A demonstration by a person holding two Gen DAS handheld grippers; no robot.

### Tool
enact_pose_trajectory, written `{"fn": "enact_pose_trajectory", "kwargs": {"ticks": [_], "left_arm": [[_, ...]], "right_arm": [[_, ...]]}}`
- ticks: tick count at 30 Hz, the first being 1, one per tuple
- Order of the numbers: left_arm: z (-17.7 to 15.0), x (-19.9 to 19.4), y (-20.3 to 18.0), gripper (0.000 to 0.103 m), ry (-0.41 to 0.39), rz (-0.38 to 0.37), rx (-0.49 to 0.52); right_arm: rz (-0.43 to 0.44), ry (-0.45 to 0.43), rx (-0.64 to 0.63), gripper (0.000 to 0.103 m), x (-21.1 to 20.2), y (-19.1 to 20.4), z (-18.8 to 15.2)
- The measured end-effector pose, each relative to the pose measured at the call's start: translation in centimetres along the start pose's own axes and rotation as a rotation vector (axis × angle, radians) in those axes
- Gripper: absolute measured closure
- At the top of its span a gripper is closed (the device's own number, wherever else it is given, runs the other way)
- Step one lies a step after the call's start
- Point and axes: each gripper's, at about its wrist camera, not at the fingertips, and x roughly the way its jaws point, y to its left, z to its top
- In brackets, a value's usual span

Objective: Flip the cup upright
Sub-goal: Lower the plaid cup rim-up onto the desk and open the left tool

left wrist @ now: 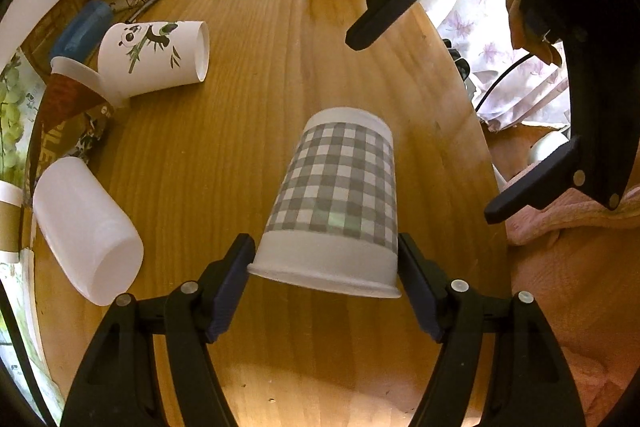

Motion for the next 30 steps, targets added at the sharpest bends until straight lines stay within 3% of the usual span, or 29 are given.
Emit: {"fn": "enact_pose_trajectory", "kwargs": {"ticks": [9, 17, 20, 30], "left_arm": [[-0.1, 0.5, 0.7, 0.026, 0.029, -0.021, -0.006], [-0.2, 0.3, 0.6, 0.026, 0.045, 0.001, 0.003], [-0.2, -0.1, 0.6, 0.019, 0.043, 0.006, 0.001], [-0.4, -1.9, 0.7, 0.019, 0.037, 0.037, -0.017]], "right_arm": [[0.003, 0.007, -0.002, 0.002, 0.3, 0.0, 0.3], [0.007, 0.014, -0.007, 0.002, 0.5, 0.2, 0.5], [0.005, 0.017, -0.011, 0.002, 0.6, 0.3, 0.6], [0.004, 0.01, -0.03, 0.002, 0.6, 0.8, 1.0]]}}
